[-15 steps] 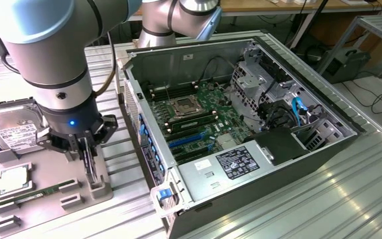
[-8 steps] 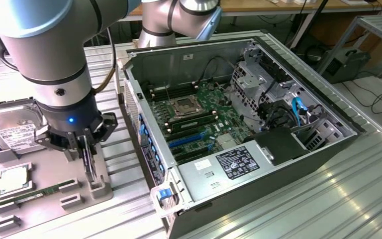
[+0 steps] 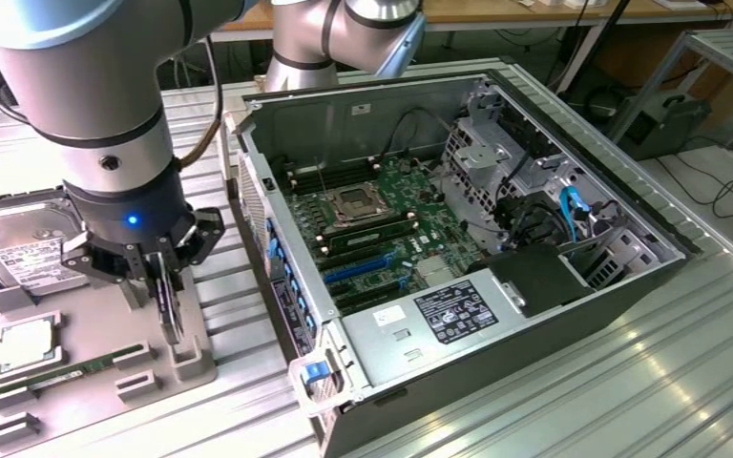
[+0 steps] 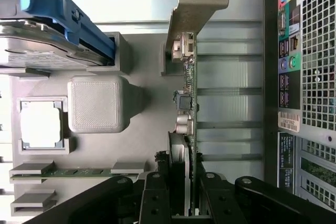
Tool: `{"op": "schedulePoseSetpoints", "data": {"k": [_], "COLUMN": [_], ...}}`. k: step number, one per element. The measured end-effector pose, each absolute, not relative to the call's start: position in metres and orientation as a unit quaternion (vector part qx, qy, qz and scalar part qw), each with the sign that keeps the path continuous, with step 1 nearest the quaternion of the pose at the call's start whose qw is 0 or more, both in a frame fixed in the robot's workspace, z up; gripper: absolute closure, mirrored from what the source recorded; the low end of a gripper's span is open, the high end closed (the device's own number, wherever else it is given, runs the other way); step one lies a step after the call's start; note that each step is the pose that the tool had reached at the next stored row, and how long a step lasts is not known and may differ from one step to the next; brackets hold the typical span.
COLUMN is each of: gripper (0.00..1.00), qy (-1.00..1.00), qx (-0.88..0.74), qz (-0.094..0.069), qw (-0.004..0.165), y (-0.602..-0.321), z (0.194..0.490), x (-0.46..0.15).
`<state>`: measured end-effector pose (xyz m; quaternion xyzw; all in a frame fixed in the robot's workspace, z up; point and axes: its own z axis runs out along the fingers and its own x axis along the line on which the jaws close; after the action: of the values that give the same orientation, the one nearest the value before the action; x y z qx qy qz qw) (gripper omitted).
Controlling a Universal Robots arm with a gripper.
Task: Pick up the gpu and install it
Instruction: 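Pick up the gpu and move the gpu toward the slot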
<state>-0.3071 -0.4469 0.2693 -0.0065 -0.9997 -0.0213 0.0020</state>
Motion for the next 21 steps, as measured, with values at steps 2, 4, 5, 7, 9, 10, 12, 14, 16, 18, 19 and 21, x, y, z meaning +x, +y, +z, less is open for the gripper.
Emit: {"op": "schedulePoseSetpoints", "data": {"k": [2, 4, 5, 7, 9, 10, 12, 14, 16, 18, 19, 21], "gripper": [0.73, 0.73, 0.73, 0.73, 0.73, 0.73, 0.73, 0.73, 0.73, 0.73, 0.73, 0.73], "qy": [-1.0, -1.0, -1.0, -1.0, -1.0, -1.0, -1.0, -1.0, -1.0, -1.0, -1.0, -1.0], "qx": [-0.007, -0.006, -0.007, -0.007, -0.007, -0.006, -0.006, -0.006, -0.007, -0.006, -0.006, -0.006], "qz": [-0.021, -0.021, -0.021, -0.021, -0.021, -0.021, -0.021, -0.021, -0.021, -0.021, -0.021, -0.021], "qw": [0.002, 0.002, 0.002, 0.002, 0.002, 0.002, 0.002, 0.002, 0.002, 0.002, 0.002, 0.002], "y": [-0.447, -0.447, -0.447, -0.447, -0.447, -0.447, -0.447, -0.447, -0.447, -0.447, -0.447, -0.447], "z": [0.273, 0.276, 0.277, 0.283, 0.287, 0.289, 0.292, 0.295, 0.299, 0.3, 0.3, 0.3], "x": [-0.307, -0.307, -0.307, -0.307, -0.307, -0.307, -0.307, -0.307, -0.307, -0.307, -0.307, -0.307]}}
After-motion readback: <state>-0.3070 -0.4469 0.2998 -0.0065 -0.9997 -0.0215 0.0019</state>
